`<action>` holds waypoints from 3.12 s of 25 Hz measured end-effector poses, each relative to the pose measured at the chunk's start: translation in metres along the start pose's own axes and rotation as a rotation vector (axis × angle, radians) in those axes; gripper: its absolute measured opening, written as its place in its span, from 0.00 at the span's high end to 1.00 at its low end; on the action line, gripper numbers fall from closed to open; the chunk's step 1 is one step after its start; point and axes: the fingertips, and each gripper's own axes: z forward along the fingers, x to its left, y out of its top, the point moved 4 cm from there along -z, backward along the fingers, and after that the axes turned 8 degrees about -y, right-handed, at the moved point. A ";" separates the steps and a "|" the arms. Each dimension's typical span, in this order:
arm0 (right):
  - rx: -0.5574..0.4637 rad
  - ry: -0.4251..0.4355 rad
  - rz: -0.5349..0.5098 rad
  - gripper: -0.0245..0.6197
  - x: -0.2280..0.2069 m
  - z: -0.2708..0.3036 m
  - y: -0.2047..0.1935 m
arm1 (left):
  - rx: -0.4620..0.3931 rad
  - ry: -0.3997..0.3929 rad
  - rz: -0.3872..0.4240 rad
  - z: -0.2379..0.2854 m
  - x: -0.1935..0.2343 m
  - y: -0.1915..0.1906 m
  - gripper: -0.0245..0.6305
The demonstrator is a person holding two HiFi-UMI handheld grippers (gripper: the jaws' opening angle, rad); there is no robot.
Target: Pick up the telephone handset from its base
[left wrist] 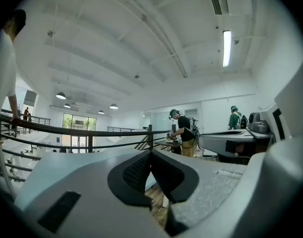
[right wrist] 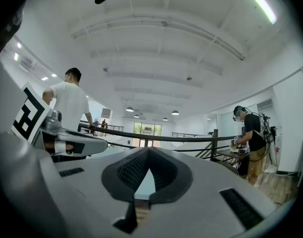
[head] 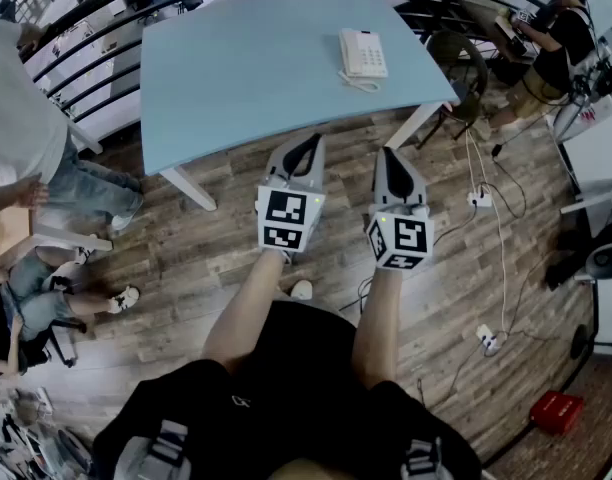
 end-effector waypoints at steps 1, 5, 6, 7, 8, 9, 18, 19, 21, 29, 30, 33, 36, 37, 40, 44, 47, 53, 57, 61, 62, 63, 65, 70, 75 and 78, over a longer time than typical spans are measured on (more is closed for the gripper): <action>-0.001 0.002 -0.002 0.97 -0.002 0.000 0.002 | 0.002 0.001 -0.003 0.001 -0.001 0.000 0.96; -0.004 0.019 0.003 0.97 -0.006 0.002 0.005 | 0.004 0.008 -0.006 0.005 -0.003 -0.001 0.96; -0.006 0.020 0.018 0.97 -0.007 0.003 0.005 | 0.003 0.011 -0.006 0.006 -0.003 -0.001 0.96; -0.007 0.023 0.037 0.97 -0.009 0.005 0.004 | 0.002 0.015 -0.007 0.007 -0.003 -0.001 0.96; -0.008 0.026 0.055 0.97 -0.010 0.006 0.003 | 0.001 0.020 -0.006 0.008 -0.002 0.000 0.96; -0.009 0.030 0.064 0.97 -0.012 0.008 0.002 | -0.002 0.025 -0.005 0.009 -0.002 0.000 0.96; -0.019 0.053 0.078 0.97 -0.034 0.016 -0.006 | -0.023 0.050 0.008 0.025 -0.010 0.000 0.96; -0.017 0.056 0.080 0.97 -0.035 0.017 -0.008 | -0.019 0.052 0.009 0.026 -0.009 -0.001 0.96; -0.017 0.061 0.086 0.97 -0.036 0.019 -0.009 | -0.015 0.057 0.010 0.028 -0.007 -0.001 0.96; -0.022 0.066 0.125 0.97 -0.054 0.050 -0.015 | -0.008 0.031 -0.019 0.058 0.005 -0.002 0.96; -0.023 0.069 0.126 0.97 -0.054 0.058 -0.017 | -0.006 0.030 -0.025 0.064 0.012 -0.004 0.96; -0.025 0.073 0.116 0.97 -0.056 0.089 -0.022 | -0.005 0.022 -0.040 0.092 0.034 -0.011 0.96; -0.008 0.062 0.111 0.97 -0.072 0.127 -0.032 | 0.008 0.000 -0.064 0.135 0.053 -0.023 0.96; 0.001 0.057 0.114 0.97 -0.079 0.140 -0.037 | 0.016 -0.006 -0.074 0.149 0.058 -0.026 0.96; 0.030 0.043 0.136 0.97 -0.101 0.182 -0.054 | 0.043 -0.024 -0.100 0.197 0.074 -0.034 0.96; 0.112 0.050 0.164 0.97 -0.117 0.243 -0.084 | 0.107 -0.039 -0.157 0.261 0.105 -0.052 0.96; 0.168 0.039 0.191 0.97 -0.127 0.294 -0.102 | 0.139 -0.078 -0.198 0.309 0.134 -0.066 0.96; 0.203 0.029 0.203 0.97 -0.141 0.387 -0.111 | 0.180 -0.116 -0.266 0.385 0.189 -0.077 0.96; 0.237 0.034 0.203 0.97 -0.144 0.416 -0.123 | 0.209 -0.146 -0.301 0.419 0.206 -0.091 0.96; 0.295 0.017 0.228 0.97 -0.162 0.428 -0.147 | 0.262 -0.134 -0.327 0.445 0.211 -0.112 0.96; 0.307 0.018 0.233 0.97 -0.165 0.431 -0.153 | 0.273 -0.129 -0.334 0.450 0.214 -0.118 0.96; 0.318 0.023 0.235 0.97 -0.167 0.435 -0.159 | 0.280 -0.125 -0.344 0.456 0.216 -0.124 0.96; 0.344 0.041 0.231 0.97 -0.167 0.441 -0.173 | 0.293 -0.124 -0.368 0.466 0.221 -0.138 0.95; 0.402 0.057 0.228 0.97 -0.173 0.453 -0.197 | 0.319 -0.138 -0.437 0.493 0.228 -0.164 0.84; 0.422 0.066 0.227 0.97 -0.179 0.464 -0.206 | 0.355 -0.157 -0.483 0.521 0.232 -0.179 0.80; 0.432 0.065 0.229 0.97 -0.189 0.474 -0.212 | 0.377 -0.169 -0.548 0.539 0.231 -0.189 0.76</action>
